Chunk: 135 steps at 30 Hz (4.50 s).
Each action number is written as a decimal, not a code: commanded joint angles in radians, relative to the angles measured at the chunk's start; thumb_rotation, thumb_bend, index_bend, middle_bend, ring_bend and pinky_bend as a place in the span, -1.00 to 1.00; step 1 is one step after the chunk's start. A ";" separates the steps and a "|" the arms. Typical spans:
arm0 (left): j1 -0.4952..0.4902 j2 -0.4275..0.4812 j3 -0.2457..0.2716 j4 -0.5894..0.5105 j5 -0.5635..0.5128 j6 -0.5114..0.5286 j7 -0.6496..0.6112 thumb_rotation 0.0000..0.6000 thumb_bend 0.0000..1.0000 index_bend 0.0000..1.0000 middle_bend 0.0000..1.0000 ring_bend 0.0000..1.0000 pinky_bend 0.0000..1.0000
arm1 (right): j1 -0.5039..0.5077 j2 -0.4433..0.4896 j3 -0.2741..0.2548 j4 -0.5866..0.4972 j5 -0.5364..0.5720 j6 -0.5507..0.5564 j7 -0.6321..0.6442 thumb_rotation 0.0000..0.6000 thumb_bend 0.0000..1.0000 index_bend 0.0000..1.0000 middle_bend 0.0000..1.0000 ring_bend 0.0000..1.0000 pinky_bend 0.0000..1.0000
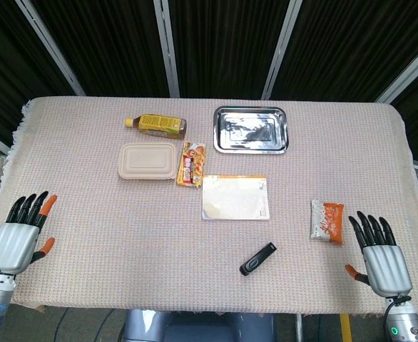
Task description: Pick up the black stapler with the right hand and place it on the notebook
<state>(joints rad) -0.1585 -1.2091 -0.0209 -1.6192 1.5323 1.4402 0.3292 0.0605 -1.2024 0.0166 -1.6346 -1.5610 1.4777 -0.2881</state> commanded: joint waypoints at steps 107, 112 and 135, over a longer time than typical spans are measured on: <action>-0.023 -0.034 -0.016 0.004 -0.077 -0.046 0.076 1.00 -0.40 -1.00 -1.00 -1.00 -0.86 | 0.527 -0.277 0.081 0.045 -0.016 -0.569 -0.325 1.00 0.13 0.39 -0.01 0.12 0.33; -0.025 -0.036 -0.025 0.004 -0.099 -0.054 0.081 1.00 -0.40 -1.00 -1.00 -1.00 -0.86 | 0.585 -0.285 0.131 0.063 0.035 -0.617 -0.325 1.00 0.13 0.39 -0.01 0.12 0.33; -0.038 -0.055 -0.051 0.007 -0.187 -0.074 0.127 1.00 -0.40 -1.00 -1.00 -1.00 -0.87 | 0.834 -0.441 0.215 0.410 0.171 -0.789 -0.168 1.00 0.13 0.39 -0.01 0.12 0.33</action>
<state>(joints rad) -0.1955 -1.2631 -0.0702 -1.6134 1.3480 1.3680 0.4545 0.8829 -1.6340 0.2324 -1.2387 -1.3932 0.6962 -0.4686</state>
